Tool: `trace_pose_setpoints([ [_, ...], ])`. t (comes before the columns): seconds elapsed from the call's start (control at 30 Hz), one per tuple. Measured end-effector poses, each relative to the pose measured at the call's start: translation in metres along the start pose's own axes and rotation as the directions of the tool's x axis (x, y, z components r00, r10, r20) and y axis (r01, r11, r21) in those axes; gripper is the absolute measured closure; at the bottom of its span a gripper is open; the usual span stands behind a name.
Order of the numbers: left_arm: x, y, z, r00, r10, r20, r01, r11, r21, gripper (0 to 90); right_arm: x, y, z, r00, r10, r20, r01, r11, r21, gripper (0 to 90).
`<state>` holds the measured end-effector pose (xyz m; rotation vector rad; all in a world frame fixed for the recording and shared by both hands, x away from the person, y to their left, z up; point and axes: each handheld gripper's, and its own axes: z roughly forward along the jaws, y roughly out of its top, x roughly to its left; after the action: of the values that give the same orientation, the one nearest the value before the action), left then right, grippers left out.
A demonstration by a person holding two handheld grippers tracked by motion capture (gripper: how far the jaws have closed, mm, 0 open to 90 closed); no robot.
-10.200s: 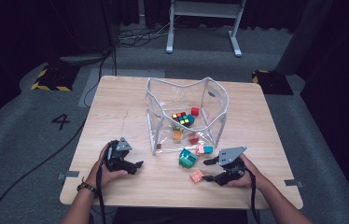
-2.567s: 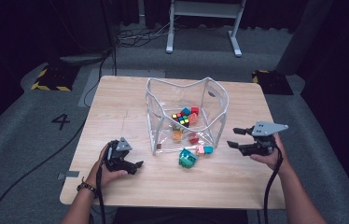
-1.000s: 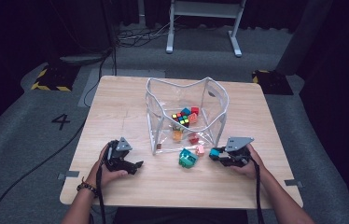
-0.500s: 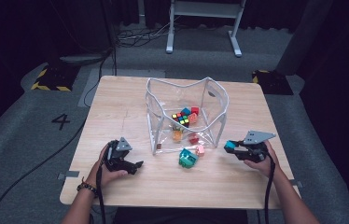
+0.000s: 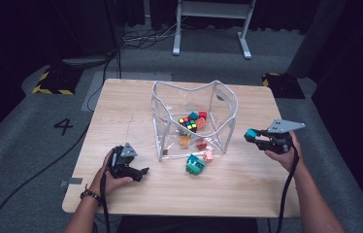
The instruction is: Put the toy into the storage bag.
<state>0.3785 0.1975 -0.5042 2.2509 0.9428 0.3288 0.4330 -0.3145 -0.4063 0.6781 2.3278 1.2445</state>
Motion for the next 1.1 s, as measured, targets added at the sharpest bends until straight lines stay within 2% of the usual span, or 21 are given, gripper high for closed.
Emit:
trace_pose_setpoints([
  [0.1,0.000,0.000,0.000,1.0000,-0.001,0.000,0.001,1.0000,-0.001,7.0,-0.007,0.014,-0.004,0.9998,-0.013,0.014,0.013,1.000,-0.015,67.9],
  [0.13,0.000,0.000,0.000,1.0000,0.000,0.000,0.000,1.0000,0.000,7.0,-0.009,0.020,-0.006,0.9999,0.001,0.012,0.000,1.000,-0.018,67.9],
  [0.17,0.000,0.000,0.000,1.0000,0.000,0.000,0.000,1.0000,0.000,7.0,-0.012,0.028,-0.007,0.9998,-0.013,0.018,0.014,0.999,-0.035,67.9],
  [0.37,0.000,0.000,0.000,1.0000,0.001,0.000,-0.001,1.0000,0.000,7.0,-0.020,0.069,-0.014,0.9985,-0.025,0.048,0.028,0.997,-0.066,67.9],
  [0.5,0.000,0.000,0.000,1.0000,-0.002,0.000,0.002,1.0000,-0.001,7.0,-0.025,0.088,-0.016,0.9971,-0.029,0.071,0.034,0.996,-0.077,67.9],
  [0.67,0.000,0.000,0.000,1.0000,-0.002,0.000,0.002,1.0000,-0.001,7.0,-0.031,0.105,-0.016,0.9961,-0.042,0.077,0.049,0.995,-0.085,67.9],
  [0.8,0.000,0.000,0.000,1.0000,-0.002,0.000,0.002,1.0000,-0.001,7.0,-0.035,0.121,-0.010,0.9968,-0.051,0.062,0.056,0.995,-0.083,67.9],
  [1.0,0.000,0.000,0.000,1.0000,0.000,0.000,0.000,1.0000,0.000,7.0,-0.032,0.144,0.008,0.9925,-0.116,0.038,0.118,0.992,-0.054,67.9],
  [1.1,0.000,0.000,0.000,1.0000,0.001,0.000,-0.001,1.0000,0.000,7.0,-0.029,0.152,0.017,0.9921,-0.125,0.015,0.125,0.991,-0.041,67.9],
])
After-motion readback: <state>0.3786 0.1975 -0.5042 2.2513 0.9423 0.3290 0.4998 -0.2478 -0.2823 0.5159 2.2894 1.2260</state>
